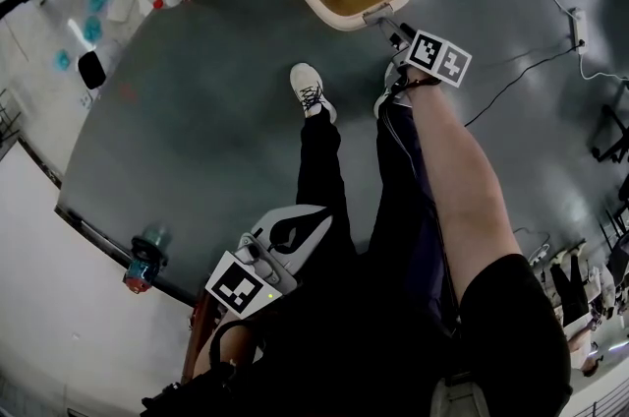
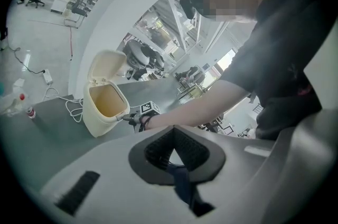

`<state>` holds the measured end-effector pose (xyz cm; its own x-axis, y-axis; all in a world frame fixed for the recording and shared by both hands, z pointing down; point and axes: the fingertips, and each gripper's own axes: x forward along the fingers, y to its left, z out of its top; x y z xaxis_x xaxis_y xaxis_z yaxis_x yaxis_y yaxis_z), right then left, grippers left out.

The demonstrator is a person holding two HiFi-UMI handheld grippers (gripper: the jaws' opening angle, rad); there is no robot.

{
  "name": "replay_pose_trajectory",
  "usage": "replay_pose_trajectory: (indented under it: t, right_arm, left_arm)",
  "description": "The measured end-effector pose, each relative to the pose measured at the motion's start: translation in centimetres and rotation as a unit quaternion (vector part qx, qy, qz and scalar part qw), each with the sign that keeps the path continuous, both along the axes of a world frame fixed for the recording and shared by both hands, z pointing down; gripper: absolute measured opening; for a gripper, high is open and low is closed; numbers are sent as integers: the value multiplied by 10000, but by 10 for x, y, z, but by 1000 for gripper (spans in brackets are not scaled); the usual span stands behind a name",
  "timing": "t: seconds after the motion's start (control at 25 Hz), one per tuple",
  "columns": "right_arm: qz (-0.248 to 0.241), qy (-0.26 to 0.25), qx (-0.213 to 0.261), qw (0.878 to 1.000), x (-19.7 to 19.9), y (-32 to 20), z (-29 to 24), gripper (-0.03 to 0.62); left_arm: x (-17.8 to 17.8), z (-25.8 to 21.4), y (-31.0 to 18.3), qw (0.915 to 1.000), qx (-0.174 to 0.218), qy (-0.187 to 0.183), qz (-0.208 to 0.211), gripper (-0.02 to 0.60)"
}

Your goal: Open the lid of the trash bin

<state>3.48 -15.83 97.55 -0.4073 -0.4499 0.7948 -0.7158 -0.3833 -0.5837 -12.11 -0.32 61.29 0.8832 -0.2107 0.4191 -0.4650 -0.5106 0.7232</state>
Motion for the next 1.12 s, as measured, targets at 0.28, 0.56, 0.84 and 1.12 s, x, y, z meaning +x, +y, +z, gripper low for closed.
replay_pose_trajectory:
  t: [0.28,0.56,0.84,1.12]
  right_arm:
    - [-92,83,-22,9999,0,0,2,253]
    - [-194,162,2,9997,1,0,3,253]
    - [-296,290,-71,9991,1,-3,0,253]
    - [-876,718,165,9934,12,-7,-59,47]
  left_arm:
    - [2,2,-5,10000,10,36,-7,5]
    - [3,2,-8,10000,41,15,-11,5]
    - [7,-7,-9,9999,141,1,-23,5]
    - [18,-48,-20,9991,351,203,-133,5]
